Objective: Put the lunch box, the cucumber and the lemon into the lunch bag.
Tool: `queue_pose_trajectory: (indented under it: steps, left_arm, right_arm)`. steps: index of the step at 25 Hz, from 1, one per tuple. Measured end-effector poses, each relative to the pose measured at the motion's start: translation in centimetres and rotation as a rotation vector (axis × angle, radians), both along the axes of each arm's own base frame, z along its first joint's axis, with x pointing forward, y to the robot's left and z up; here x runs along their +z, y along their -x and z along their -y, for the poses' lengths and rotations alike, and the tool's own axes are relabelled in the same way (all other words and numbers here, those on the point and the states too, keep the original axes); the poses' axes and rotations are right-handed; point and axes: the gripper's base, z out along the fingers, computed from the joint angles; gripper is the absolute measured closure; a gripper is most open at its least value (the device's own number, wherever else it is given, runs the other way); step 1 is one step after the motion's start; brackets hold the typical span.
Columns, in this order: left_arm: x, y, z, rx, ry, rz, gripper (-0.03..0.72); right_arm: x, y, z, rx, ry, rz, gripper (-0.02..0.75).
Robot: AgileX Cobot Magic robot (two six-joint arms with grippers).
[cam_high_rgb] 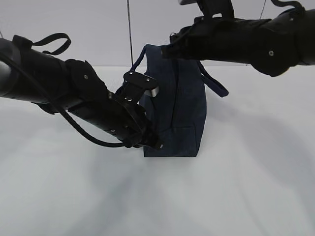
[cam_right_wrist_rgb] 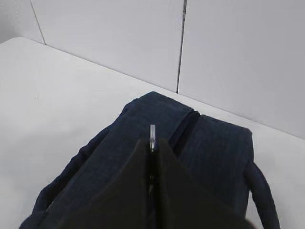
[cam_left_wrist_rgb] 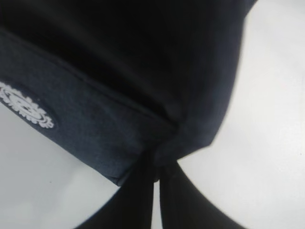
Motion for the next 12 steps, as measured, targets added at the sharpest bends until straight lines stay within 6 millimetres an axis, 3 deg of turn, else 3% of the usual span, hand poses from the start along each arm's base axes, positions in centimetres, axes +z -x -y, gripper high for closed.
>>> queue_pose_trajectory:
  steps: [12]
  left_arm:
    - [-0.1,0.1,0.0,-0.003,-0.002,-0.006,0.698]
  right_arm:
    - [0.9,-4.9,-1.5,-0.061,0.054,-0.117,0.738]
